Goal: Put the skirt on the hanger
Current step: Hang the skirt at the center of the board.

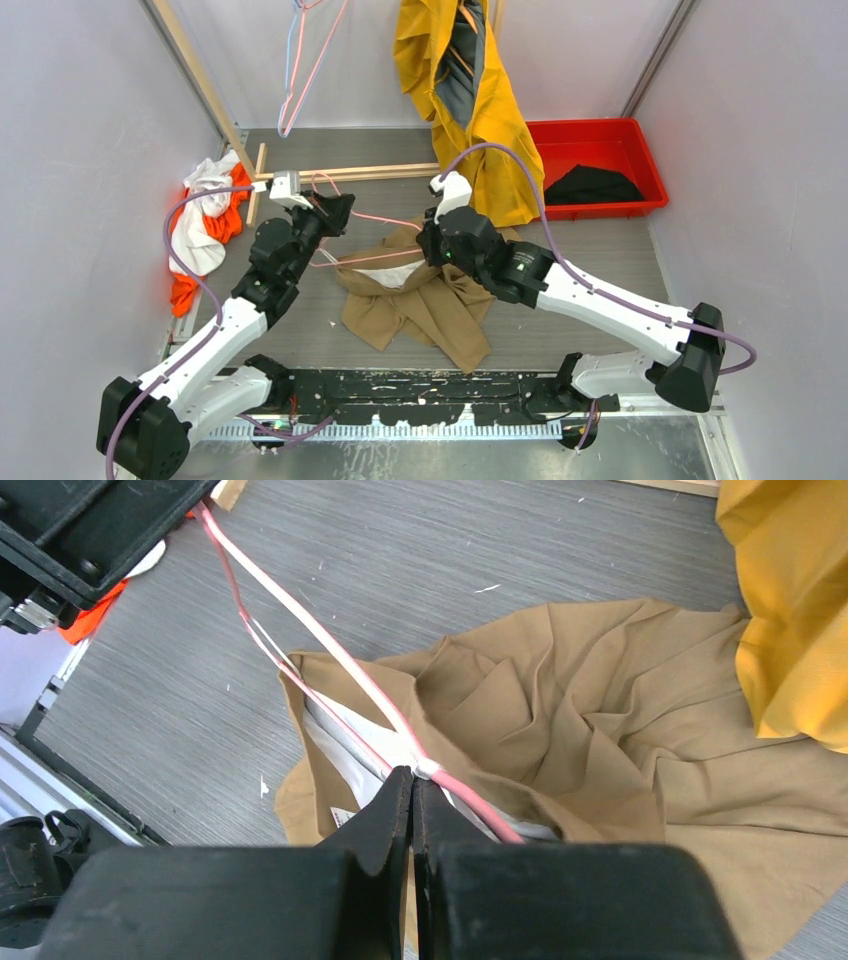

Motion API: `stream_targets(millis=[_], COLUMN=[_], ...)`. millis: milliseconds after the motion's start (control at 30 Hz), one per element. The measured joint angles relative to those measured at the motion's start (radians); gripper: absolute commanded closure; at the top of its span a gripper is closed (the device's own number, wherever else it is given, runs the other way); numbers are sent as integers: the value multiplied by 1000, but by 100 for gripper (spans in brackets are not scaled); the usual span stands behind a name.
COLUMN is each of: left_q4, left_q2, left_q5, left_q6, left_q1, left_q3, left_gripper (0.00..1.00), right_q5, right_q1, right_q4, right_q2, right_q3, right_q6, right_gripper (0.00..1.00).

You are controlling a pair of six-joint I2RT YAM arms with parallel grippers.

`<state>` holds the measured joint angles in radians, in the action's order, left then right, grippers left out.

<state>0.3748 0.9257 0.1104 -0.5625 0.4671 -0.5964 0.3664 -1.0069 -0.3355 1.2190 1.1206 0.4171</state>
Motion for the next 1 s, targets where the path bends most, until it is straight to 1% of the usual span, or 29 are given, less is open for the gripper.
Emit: stream_targets(millis=[133,167,200,233,267,367,467,567,633,800,900,933,967,1000], left_q4=[-7,-10,-13,-17,-21,-49,-89,-137,-172,-307,-386,-406,-425,-447], left_q2=[0,0,0,0,0,0,0,4,10,29,35,37,39,41], left_q5=[-3,-3,-3,-4,-4,-14,-37,-75,-105,-177,-215,-224,-235,-246], left_q6=[-1,-1,-1,-1,-1,0,15,44,64,126,160,169,179,187], left_q1=[0,0,0,0,0,0,0,0,1,2,2,2,2,2], left_q3=[-3,-3,-3,-3,-4,-22,-60,-120,-164,-304,-378,-397,-417,-438], left_gripper=[100,100,100,100,100,100,100,100,100,100,100,100,100,100], right_q5=[-10,-10,-11,-13,-15,-28,-64,-121,-185,-354,-395,-393,-389,-376], right_q1=[0,0,0,0,0,0,0,0,0,0,0,-1,-1,-1], right_q4=[20,22,22,21,20,8,-28,-95,-151,-276,-342,-362,-374,-394], right_q2=[35,40,43,43,42,31,-16,-62,-73,-75,-75,-74,-74,-71], right_q3=[0,1,2,2,2,2,2,35,95,287,404,441,464,493], right_q6=[1,1,2,3,7,13,13,-1,-18,-51,-71,-80,-87,-101], right_gripper=[93,91,85,81,80,68,64,63,61,58,54,51,44,40])
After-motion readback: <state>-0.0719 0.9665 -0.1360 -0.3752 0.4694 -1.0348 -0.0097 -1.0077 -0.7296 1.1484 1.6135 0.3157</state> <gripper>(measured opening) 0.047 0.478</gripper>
